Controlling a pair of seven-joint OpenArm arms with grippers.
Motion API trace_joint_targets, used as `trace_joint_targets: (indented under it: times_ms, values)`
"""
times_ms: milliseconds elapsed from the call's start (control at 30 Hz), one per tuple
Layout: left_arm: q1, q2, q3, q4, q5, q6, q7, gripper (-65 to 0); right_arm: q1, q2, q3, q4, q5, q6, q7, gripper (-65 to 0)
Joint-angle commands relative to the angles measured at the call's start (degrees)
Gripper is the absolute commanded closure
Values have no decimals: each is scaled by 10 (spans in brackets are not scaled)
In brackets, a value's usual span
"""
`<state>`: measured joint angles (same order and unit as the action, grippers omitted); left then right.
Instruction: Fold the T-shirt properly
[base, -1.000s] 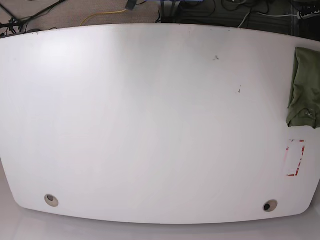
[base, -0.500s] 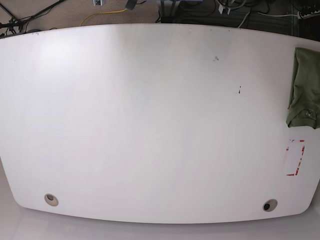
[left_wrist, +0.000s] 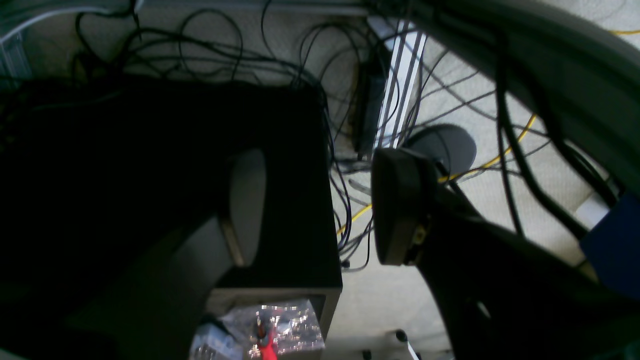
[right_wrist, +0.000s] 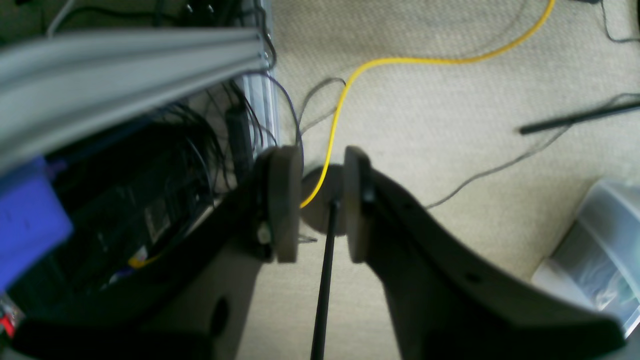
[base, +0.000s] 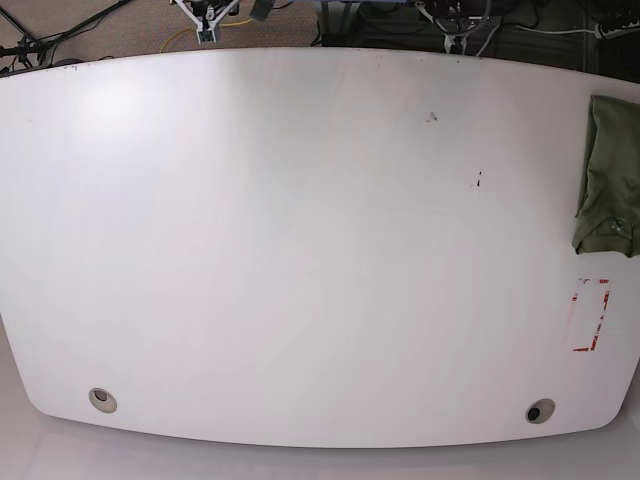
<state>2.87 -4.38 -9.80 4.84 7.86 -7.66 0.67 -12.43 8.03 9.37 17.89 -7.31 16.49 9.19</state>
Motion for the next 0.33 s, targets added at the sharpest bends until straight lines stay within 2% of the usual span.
trace_joint_targets:
  times_ms: [0, 300]
  values:
    - [-5, -2, 0, -1, 1, 0, 0, -307, 3, -4, 1, -1, -2, 3, -4, -146]
    - [-5, -1, 0, 1, 1, 0, 0, -308, 9, -6, 1, -3, -2, 3, -4, -146]
